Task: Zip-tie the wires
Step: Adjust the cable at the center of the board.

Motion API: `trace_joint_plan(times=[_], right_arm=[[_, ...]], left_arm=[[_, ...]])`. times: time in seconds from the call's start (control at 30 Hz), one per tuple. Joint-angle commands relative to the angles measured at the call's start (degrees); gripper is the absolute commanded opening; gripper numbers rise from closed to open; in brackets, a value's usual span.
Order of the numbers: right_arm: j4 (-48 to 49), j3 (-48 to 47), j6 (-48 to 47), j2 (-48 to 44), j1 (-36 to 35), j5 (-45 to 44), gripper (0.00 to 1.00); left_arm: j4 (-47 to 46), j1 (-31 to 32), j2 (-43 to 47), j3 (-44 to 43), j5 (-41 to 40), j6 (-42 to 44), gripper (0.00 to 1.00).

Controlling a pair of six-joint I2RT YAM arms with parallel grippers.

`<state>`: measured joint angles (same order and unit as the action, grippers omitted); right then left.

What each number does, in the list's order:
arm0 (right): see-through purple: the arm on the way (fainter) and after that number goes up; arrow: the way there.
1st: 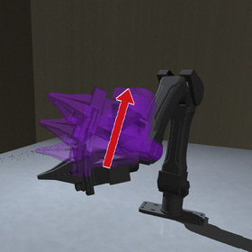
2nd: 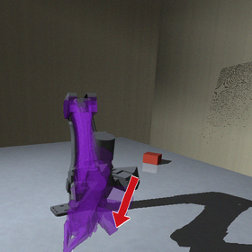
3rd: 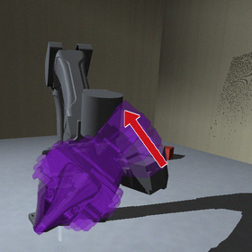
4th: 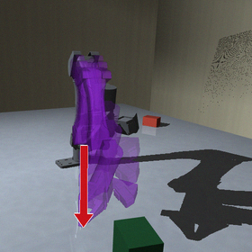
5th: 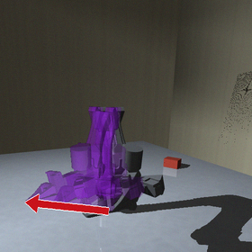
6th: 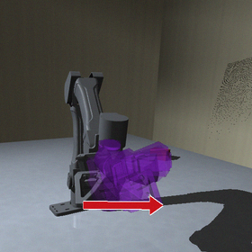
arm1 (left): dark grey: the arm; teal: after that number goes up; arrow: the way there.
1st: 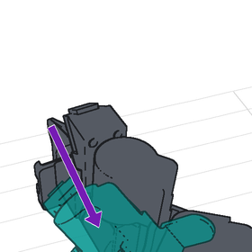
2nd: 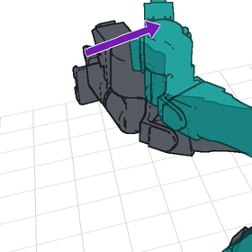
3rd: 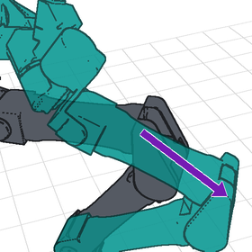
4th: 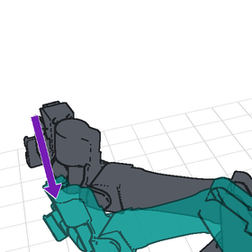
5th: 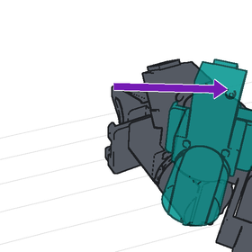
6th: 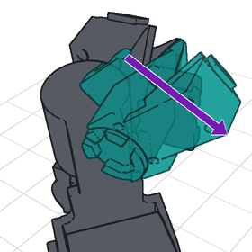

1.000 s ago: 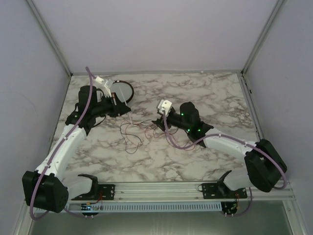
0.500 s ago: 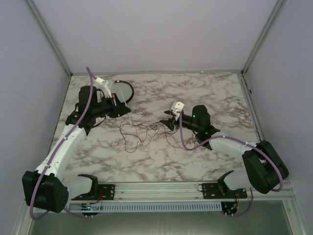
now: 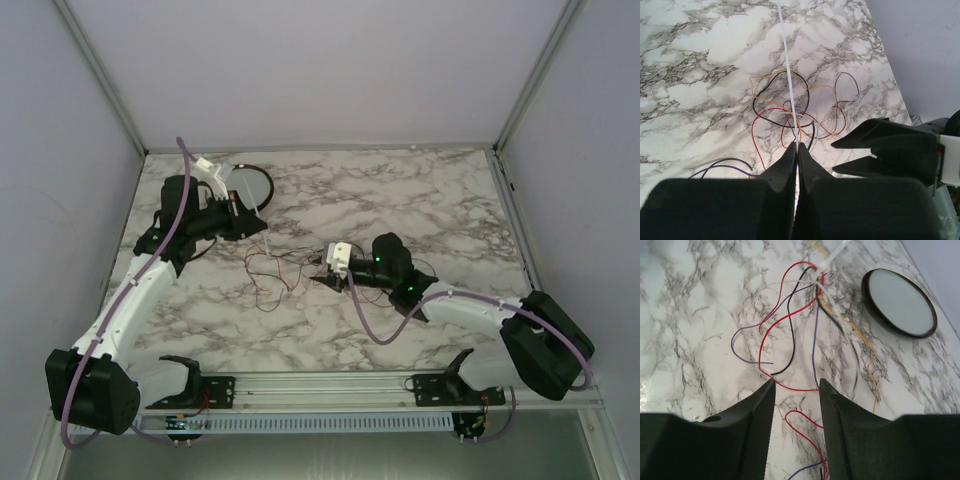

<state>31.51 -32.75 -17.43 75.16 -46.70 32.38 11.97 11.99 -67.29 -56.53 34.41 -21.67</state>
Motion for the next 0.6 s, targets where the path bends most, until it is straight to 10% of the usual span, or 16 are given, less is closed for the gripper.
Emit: trace_joint_plan(times=[0.0,0.57], right_arm=[[-1.9,-3.0,-5.0,3.7,-2.2,-1.7,0.38],[-2.2,-12.4,-8.3,15.4,-3.2,-2.3,0.43]], left_arm=[[-0.2,-0.3,1.2,-2.8,-0.2,-0.7,0.0],[-0.7,-0.3,1.3,-2.5,0.7,-1.1,0.0]])
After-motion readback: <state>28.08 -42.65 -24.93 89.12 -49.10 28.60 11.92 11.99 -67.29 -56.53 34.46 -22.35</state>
